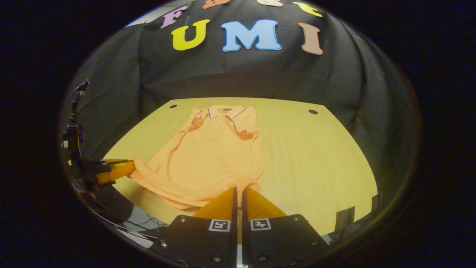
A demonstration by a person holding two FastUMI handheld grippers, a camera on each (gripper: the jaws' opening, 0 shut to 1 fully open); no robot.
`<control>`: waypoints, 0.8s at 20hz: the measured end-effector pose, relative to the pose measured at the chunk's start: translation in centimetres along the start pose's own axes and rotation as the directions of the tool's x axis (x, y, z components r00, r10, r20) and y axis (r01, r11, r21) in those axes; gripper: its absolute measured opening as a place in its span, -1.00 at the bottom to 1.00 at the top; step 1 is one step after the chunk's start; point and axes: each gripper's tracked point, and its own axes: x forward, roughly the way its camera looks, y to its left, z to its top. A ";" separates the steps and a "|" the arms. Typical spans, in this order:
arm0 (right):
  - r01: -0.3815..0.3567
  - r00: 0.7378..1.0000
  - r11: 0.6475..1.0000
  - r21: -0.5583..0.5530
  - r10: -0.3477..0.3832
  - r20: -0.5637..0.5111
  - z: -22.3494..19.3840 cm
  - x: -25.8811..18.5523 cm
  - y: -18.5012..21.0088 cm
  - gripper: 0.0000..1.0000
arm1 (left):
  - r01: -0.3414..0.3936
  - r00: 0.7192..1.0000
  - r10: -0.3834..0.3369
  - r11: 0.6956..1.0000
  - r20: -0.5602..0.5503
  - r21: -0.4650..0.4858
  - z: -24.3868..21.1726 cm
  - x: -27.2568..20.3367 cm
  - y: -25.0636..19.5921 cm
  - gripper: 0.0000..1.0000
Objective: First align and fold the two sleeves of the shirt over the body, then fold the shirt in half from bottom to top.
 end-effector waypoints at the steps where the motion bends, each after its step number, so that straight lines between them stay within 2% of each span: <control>1: 0.008 1.000 1.000 -0.008 -0.008 0.013 1.2 0.6 -0.3 -0.90 | 0.003 1.000 -0.003 1.000 0.012 0.000 1.3 0.7 0.0 -0.88; 9: 0.061 0.995 0.998 0.015 -0.062 0.082 10.0 6.5 -2.0 -0.89 | 0.027 0.998 -0.027 1.000 0.061 0.016 9.6 7.9 1.1 -0.87; 16: 0.107 0.991 0.994 0.014 -0.108 0.082 14.7 11.8 -2.9 -0.90 | 0.054 0.994 -0.056 0.998 0.091 0.024 15.7 14.3 2.1 -0.89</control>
